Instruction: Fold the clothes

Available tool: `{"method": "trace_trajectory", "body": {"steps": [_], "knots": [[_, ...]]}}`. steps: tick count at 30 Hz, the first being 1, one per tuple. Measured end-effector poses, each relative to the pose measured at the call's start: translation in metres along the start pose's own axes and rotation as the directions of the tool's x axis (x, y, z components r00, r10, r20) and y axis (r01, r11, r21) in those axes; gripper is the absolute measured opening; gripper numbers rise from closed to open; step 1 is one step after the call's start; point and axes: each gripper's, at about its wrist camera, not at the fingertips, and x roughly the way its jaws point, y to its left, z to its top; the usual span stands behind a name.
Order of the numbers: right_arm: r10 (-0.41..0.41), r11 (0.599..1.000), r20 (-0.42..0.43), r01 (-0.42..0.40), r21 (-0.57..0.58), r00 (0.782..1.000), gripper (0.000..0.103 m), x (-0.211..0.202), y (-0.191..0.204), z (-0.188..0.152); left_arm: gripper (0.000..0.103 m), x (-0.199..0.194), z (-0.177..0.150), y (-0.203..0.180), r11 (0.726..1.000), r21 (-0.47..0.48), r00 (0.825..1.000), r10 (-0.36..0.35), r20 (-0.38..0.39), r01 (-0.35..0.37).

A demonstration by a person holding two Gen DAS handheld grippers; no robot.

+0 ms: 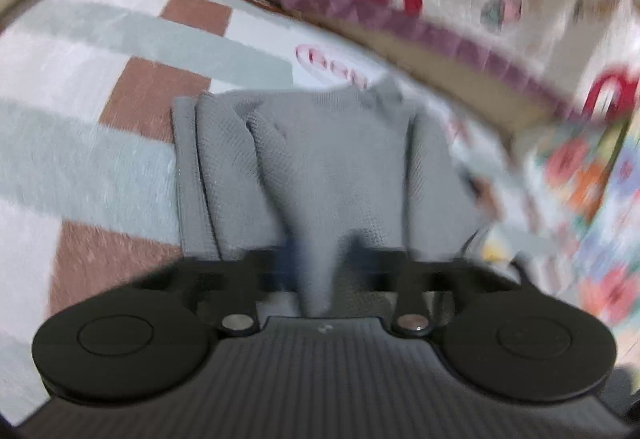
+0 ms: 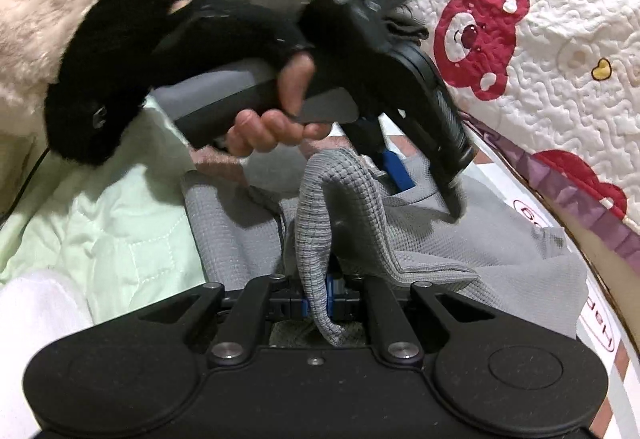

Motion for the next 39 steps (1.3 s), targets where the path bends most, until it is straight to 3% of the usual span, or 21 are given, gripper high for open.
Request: {"method": "trace_trajectory", "body": {"steps": [5,10,14,21,23,25,27,31,33,34,35,38,39], "knots": [[-0.002,1.000,0.020,0.002,0.007,1.000,0.011,-0.005,0.001,0.002,0.005,-0.027,0.003,-0.012,0.995,0.096,0.994,0.018,0.106,-0.029],[0.009,1.000,-0.007,-0.009,-0.028,1.000,0.011,0.005,0.009,0.009,0.005,-0.031,-0.006,-0.012,0.989,0.126,0.990,0.067,0.124,-0.082],[0.007,0.997,-0.048,-0.010,-0.072,0.999,0.011,0.015,0.017,0.011,0.006,-0.026,-0.012,0.012,0.998,0.026,0.993,0.060,0.097,-0.063],[0.032,0.999,-0.059,-0.034,-0.027,0.998,0.011,0.018,0.011,0.009,0.007,-0.031,-0.013,0.021,0.996,0.009,0.990,0.083,0.111,-0.085],[0.034,0.999,-0.067,-0.036,-0.031,0.997,0.011,0.020,0.012,0.008,0.007,-0.037,-0.011,0.019,0.994,0.034,0.986,0.098,0.135,-0.104],[0.039,0.999,-0.077,-0.041,-0.026,0.996,0.011,0.022,0.012,0.009,0.007,-0.045,-0.012,0.013,0.985,0.103,0.972,0.117,0.205,-0.140],[0.036,0.999,-0.097,-0.039,-0.025,0.995,0.013,0.024,0.013,0.011,0.008,-0.048,-0.011,0.009,0.974,0.162,0.973,0.124,0.197,-0.157],[0.011,0.998,-0.150,-0.019,-0.056,0.989,0.027,0.028,0.026,0.026,0.008,-0.075,-0.011,0.008,0.992,0.125,0.991,-0.022,0.134,0.005],[0.037,0.999,-0.132,-0.036,0.013,0.991,0.032,0.025,0.026,0.032,0.016,-0.089,-0.016,0.001,0.986,0.118,0.989,-0.125,0.084,0.114],[0.062,0.997,-0.111,-0.057,0.044,0.992,0.034,0.020,0.024,0.033,0.026,-0.094,-0.019,-0.003,0.979,0.127,0.985,-0.165,0.053,0.157],[0.088,0.994,-0.089,-0.082,0.072,0.992,0.036,0.015,0.023,0.033,0.034,-0.096,-0.024,-0.008,0.973,0.157,0.984,-0.175,0.022,0.169],[0.154,0.982,-0.009,-0.152,0.114,0.988,0.039,-0.017,0.020,0.026,0.037,-0.098,-0.045,-0.024,0.962,0.239,0.991,-0.127,-0.035,0.131],[0.141,0.979,0.002,-0.140,0.149,0.990,0.041,-0.029,0.014,0.020,0.037,-0.099,-0.051,-0.026,0.961,0.244,0.991,-0.122,-0.046,0.130]]}}
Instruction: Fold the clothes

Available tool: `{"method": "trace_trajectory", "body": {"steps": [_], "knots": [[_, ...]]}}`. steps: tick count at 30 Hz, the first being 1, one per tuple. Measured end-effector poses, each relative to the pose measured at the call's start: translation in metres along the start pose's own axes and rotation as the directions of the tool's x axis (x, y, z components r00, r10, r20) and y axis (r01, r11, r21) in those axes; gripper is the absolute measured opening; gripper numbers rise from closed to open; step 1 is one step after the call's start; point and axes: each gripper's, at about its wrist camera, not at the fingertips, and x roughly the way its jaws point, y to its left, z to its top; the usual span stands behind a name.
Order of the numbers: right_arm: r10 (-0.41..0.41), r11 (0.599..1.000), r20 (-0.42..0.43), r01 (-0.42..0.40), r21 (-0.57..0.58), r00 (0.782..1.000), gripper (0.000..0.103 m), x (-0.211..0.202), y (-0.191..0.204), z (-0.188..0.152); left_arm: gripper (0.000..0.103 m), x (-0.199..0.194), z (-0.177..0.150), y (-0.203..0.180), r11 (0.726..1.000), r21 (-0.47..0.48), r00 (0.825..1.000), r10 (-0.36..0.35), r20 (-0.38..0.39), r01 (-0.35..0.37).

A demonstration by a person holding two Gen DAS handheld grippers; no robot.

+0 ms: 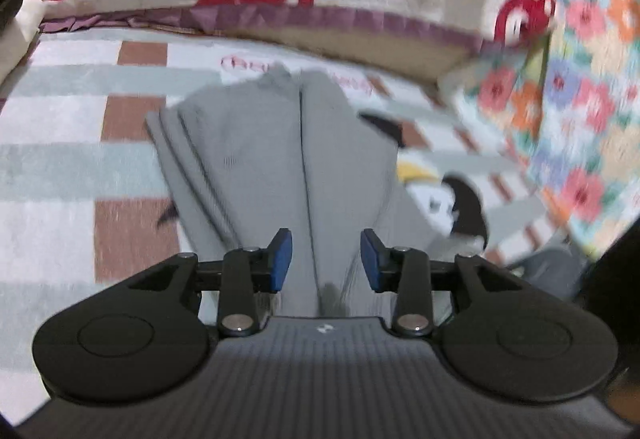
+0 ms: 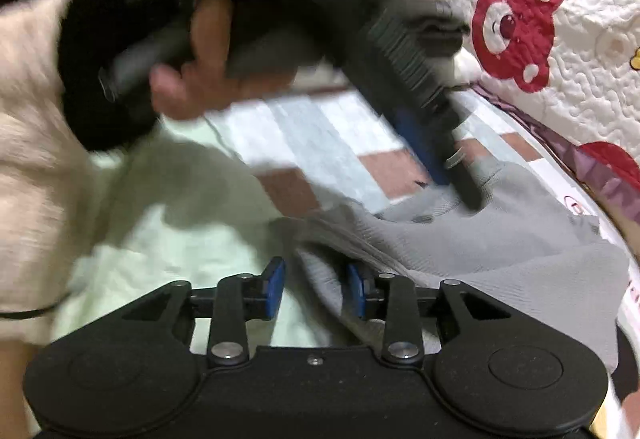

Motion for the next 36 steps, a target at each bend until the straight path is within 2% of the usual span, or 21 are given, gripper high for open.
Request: {"method": "trace_trajectory", "body": {"steps": [2,4,6,8,9,12,14,17,18,20,21,25,26,28,32,34,36], "knots": [[-0.042,0.996,0.018,0.040,0.077,0.999,0.043,-0.027,-0.011,-0.014,0.039,-0.002,-0.008,-0.005,1.000,-0.006,1.000,-0.015,-0.009,0.014],[-0.133,0.981,-0.024,0.135,0.142,0.991,0.044,-0.049,-0.028,-0.034,0.041,-0.007,-0.013,-0.009,0.999,-0.028,0.999,-0.034,-0.008,0.034],[-0.219,0.950,-0.084,0.232,0.208,0.972,0.043,-0.069,-0.044,-0.056,0.043,-0.012,-0.018,-0.013,0.998,-0.035,0.999,-0.048,-0.006,0.048],[-0.261,0.918,-0.129,0.288,0.271,0.957,0.043,-0.081,-0.053,-0.075,0.054,-0.015,-0.022,-0.016,0.999,-0.025,0.999,-0.047,-0.005,0.047],[-0.268,0.904,-0.147,0.301,0.302,0.952,0.043,-0.083,-0.055,-0.084,0.055,-0.016,-0.024,-0.017,0.999,-0.019,0.999,-0.041,-0.008,0.040],[-0.276,0.876,-0.155,0.315,0.366,0.948,0.043,-0.079,-0.056,-0.097,0.056,-0.014,-0.030,-0.016,1.000,-0.009,0.999,-0.023,-0.030,0.023],[-0.290,0.861,-0.158,0.330,0.386,0.944,0.043,-0.069,-0.058,-0.098,0.056,-0.009,-0.031,-0.013,0.999,-0.029,0.998,-0.036,-0.049,0.034],[-0.317,0.833,-0.179,0.364,0.416,0.931,0.049,-0.043,-0.069,-0.098,0.056,-0.003,-0.034,-0.017,1.000,-0.002,0.997,-0.028,-0.075,0.028],[-0.321,0.820,-0.186,0.371,0.437,0.929,0.048,-0.036,-0.073,-0.100,0.056,-0.002,-0.035,-0.020,1.000,0.022,0.996,-0.014,-0.083,0.016],[-0.349,0.800,-0.168,0.386,0.459,0.922,0.010,-0.041,-0.073,-0.098,0.052,0.002,-0.039,-0.022,0.999,0.038,0.994,0.023,-0.103,-0.019],[-0.381,0.793,-0.150,0.406,0.454,0.912,0.005,-0.048,-0.069,-0.095,0.051,0.005,-0.041,-0.020,0.998,0.035,0.992,0.050,-0.119,-0.046],[-0.450,0.791,-0.198,0.492,0.363,0.871,0.004,-0.056,-0.052,-0.100,0.047,0.010,-0.043,-0.017,0.989,0.053,0.973,0.149,-0.174,-0.142],[-0.471,0.797,-0.212,0.516,0.314,0.856,0.003,-0.050,-0.048,-0.105,0.048,0.008,-0.043,-0.018,0.987,0.057,0.972,0.157,-0.173,-0.149],[-0.493,0.779,-0.211,0.536,0.326,0.844,0.003,-0.048,-0.045,-0.107,0.049,0.002,-0.042,-0.019,0.987,0.051,0.975,0.157,-0.157,-0.150],[-0.504,0.775,-0.184,0.536,0.335,0.844,0.003,-0.056,-0.045,-0.098,0.051,-0.008,-0.046,-0.014,0.993,0.008,0.983,0.117,-0.140,-0.117],[-0.509,0.774,-0.169,0.535,0.339,0.844,0.004,-0.061,-0.046,-0.093,0.052,-0.006,-0.045,-0.017,0.994,0.022,0.984,0.109,-0.137,-0.107],[-0.504,0.773,-0.173,0.531,0.348,0.846,0.004,-0.059,-0.046,-0.094,0.057,0.000,-0.046,-0.023,0.994,0.045,0.984,0.101,-0.146,-0.096]]}}
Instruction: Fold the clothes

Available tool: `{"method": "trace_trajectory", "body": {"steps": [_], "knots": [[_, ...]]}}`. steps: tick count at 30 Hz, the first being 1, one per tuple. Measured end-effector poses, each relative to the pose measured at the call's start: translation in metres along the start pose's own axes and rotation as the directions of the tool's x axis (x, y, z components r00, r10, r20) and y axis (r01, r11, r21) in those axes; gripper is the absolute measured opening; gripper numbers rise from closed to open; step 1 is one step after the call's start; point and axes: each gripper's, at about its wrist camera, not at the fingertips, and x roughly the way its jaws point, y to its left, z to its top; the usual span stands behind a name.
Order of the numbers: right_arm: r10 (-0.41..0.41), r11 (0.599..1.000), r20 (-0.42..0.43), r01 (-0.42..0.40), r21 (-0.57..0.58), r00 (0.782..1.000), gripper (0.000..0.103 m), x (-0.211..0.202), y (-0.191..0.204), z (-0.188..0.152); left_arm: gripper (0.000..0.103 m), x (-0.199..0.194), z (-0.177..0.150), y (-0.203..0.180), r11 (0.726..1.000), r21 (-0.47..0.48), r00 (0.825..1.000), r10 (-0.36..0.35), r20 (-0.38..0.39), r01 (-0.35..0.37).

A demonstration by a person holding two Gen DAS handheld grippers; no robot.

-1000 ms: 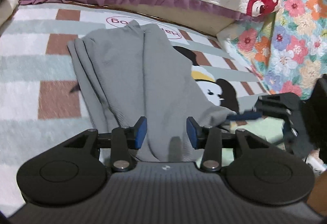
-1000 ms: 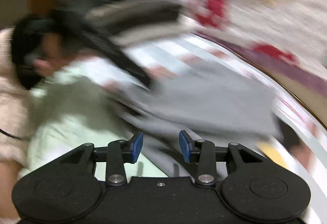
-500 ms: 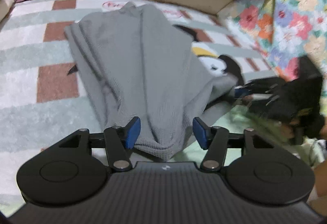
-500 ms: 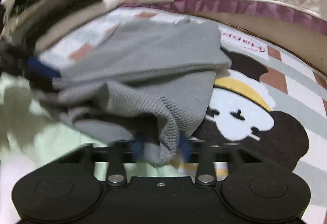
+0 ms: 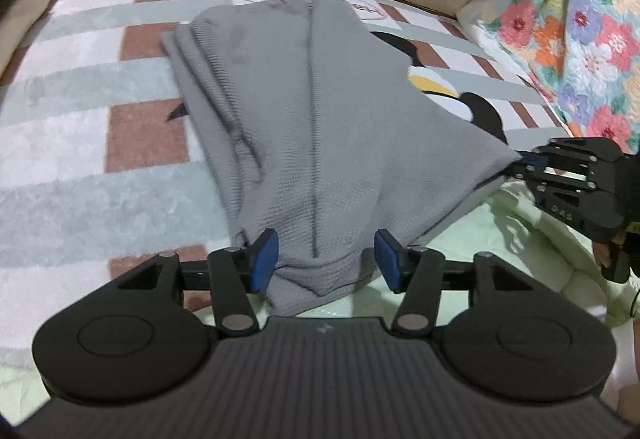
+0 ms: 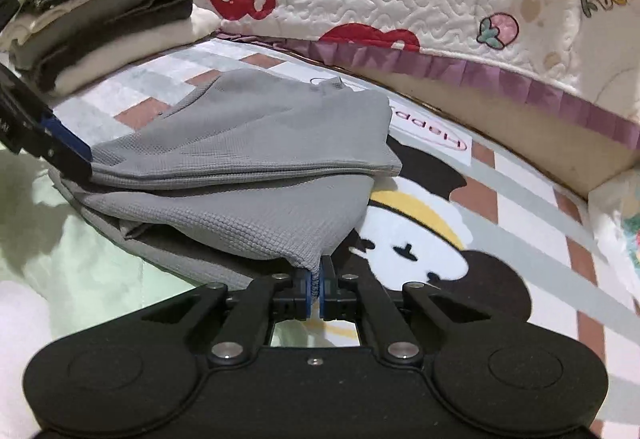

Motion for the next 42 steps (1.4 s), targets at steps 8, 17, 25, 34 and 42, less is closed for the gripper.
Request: {"method": "trace_trajectory", "body": {"steps": [8,17,25,34,42], "knots": [[-0.017,0.996,0.001,0.017,-0.093,1.000,0.003,-0.007,0.009,-0.004,0.020,0.008,-0.002,-0.010,0.989,0.080,0.992,0.126,-0.013,-0.125],[-0.007,0.995,-0.023,0.005,-0.102,1.000,0.003,-0.005,0.008,-0.012,0.007,-0.022,-0.006,0.014,0.982,-0.039,0.981,0.187,0.058,-0.185],[0.017,0.995,-0.047,-0.022,-0.100,0.999,0.003,0.002,0.008,-0.021,0.015,-0.011,-0.009,0.004,0.991,0.040,0.992,0.129,0.011,-0.130],[0.037,0.993,-0.054,-0.043,-0.106,0.998,0.003,0.001,0.007,-0.026,0.030,-0.006,-0.009,0.009,0.984,0.030,0.983,0.179,-0.030,-0.178],[0.065,0.992,-0.120,-0.077,-0.098,0.991,0.000,-0.010,-0.002,-0.037,0.040,-0.015,-0.010,0.029,0.984,-0.042,0.985,0.170,-0.031,-0.171]]}}
